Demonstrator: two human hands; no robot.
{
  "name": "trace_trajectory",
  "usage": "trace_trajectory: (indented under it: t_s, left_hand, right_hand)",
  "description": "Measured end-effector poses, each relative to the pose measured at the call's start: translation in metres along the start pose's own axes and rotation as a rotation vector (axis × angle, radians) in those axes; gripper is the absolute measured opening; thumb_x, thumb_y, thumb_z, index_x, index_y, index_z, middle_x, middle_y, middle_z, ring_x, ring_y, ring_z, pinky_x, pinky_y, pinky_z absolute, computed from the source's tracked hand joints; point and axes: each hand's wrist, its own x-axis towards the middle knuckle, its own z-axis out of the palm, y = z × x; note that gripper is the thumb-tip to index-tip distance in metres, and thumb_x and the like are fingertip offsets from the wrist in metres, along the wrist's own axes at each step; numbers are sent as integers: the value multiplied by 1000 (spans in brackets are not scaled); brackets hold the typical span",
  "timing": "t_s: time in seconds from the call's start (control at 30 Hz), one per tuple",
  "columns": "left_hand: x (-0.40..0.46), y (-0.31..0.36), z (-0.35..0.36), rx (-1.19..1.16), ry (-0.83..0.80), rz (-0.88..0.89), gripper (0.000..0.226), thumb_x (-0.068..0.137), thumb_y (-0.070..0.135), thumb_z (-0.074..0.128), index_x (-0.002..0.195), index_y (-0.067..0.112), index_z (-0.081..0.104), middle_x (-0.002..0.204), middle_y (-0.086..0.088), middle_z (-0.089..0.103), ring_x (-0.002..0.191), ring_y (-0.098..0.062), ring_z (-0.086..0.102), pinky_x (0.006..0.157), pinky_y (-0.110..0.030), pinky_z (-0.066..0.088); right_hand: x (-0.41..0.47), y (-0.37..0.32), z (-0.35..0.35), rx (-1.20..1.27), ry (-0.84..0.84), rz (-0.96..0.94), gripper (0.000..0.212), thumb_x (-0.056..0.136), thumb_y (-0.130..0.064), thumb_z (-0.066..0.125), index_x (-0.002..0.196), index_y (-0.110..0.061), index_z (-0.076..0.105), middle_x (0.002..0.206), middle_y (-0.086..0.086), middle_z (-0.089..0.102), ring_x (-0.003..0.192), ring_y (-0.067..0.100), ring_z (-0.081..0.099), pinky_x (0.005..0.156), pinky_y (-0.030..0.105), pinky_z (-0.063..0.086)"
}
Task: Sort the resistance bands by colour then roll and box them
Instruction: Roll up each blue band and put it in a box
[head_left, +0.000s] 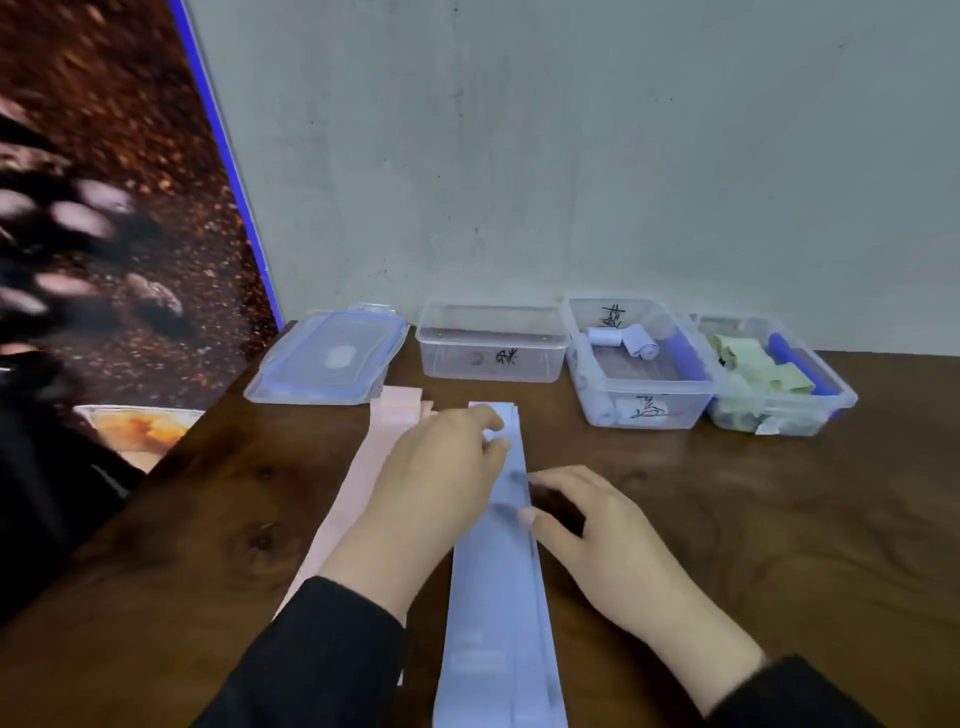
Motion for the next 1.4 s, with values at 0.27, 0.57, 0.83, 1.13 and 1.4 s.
trace_trajectory:
  t_s: [0.27,0.57,0.83,1.13,1.4]
  left_hand:
    - [-24,-24,40,229,25,37,41,101,42,51,138,26,53,129,0,59,116,-21,54,97,-39,45]
    - [-23,-31,44,161,110,40,42,100,33,55,142,30,52,127,2,61,116,-20,53,95,-36,42]
    - [-22,-30,45,-145,160,66,34,98,11,58,130,24,64,113,5,61,96,-9,56,84,-21,49]
    - [-31,-15,33,-664,89,150,38,96,3,57,90,39,65,104,14,63,99,-1,59,84,-13,46]
    - [-45,3,29,-820,-22,173,31,95,5,62,94,36,66,96,20,65,102,-1,64,82,-15,46]
  right_hand:
    - [-14,-2,5,-149,-97,-45,43,96,-55,56,132,-33,63,136,-24,52,126,-1,47,115,32,37]
    - [-15,-6,5,-170,-84,-49,46,95,-58,58,133,-33,62,137,-26,51,127,-2,46,115,32,36]
    - [-16,-8,4,-179,-88,-21,45,96,-59,53,133,-36,61,138,-27,49,129,0,45,115,31,37]
    - [-14,-9,-1,286,109,103,35,102,-37,57,137,-39,56,123,-27,65,119,-13,55,104,15,45]
    - [-13,-14,-13,1076,395,278,24,94,-6,68,115,-17,73,94,3,75,96,19,70,94,40,54]
